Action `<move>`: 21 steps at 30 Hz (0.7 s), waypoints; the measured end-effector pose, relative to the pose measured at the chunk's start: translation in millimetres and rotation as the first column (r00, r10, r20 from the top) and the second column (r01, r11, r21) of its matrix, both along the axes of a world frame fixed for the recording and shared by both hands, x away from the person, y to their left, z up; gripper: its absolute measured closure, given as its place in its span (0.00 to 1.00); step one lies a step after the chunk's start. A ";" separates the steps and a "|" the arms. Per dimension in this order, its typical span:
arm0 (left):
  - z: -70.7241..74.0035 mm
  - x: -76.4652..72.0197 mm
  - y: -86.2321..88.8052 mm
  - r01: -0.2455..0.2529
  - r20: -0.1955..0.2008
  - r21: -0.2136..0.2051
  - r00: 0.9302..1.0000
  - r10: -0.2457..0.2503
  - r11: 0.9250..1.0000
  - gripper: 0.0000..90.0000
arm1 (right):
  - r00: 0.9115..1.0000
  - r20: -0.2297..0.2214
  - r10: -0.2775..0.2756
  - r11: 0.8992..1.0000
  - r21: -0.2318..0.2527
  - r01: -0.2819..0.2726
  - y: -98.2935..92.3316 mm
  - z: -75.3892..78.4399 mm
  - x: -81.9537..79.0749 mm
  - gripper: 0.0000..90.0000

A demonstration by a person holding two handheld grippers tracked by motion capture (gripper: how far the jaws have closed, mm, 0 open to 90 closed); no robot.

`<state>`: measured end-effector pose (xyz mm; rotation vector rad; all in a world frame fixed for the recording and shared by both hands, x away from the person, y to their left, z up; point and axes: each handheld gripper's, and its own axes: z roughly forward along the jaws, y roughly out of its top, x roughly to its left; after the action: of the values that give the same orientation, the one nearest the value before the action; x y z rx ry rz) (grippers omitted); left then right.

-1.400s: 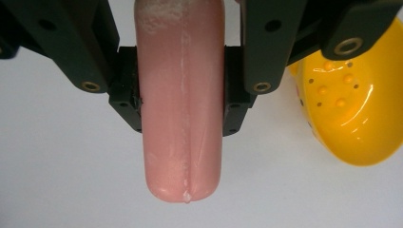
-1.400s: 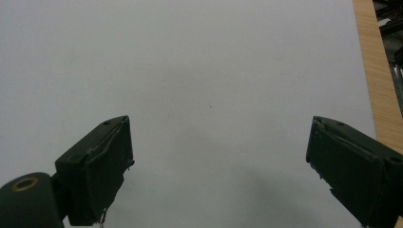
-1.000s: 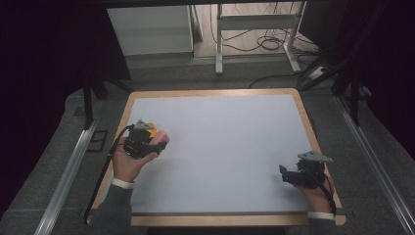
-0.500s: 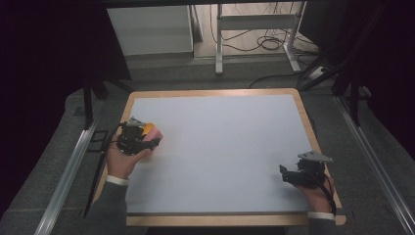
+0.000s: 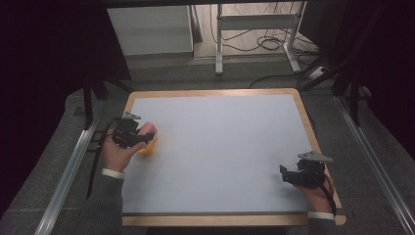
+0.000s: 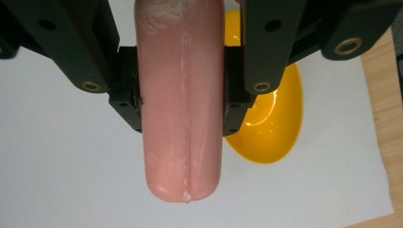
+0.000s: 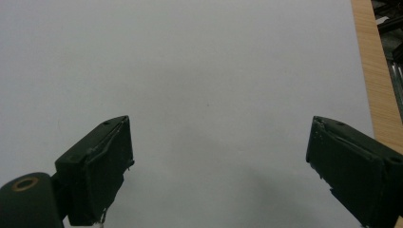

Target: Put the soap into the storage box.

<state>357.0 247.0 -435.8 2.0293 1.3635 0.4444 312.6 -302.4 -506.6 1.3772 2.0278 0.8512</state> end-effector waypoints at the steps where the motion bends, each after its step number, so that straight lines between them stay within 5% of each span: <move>1: 0.0 1.0 0.8 -0.003 0.000 -0.001 1.000 0.003 1.000 0.67 | 1.000 0.000 0.000 1.000 -0.001 0.000 0.0 -0.1 0.0 0.09; 21: -17.6 26.5 12.7 -0.063 -0.050 0.007 0.997 0.063 0.998 0.67 | 1.000 -0.005 0.000 1.000 -0.002 0.000 -0.3 -0.8 0.4 0.09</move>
<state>383.5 259.7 -453.4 2.0190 1.4618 0.4281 313.0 -302.7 -507.4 1.3789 2.0322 0.8462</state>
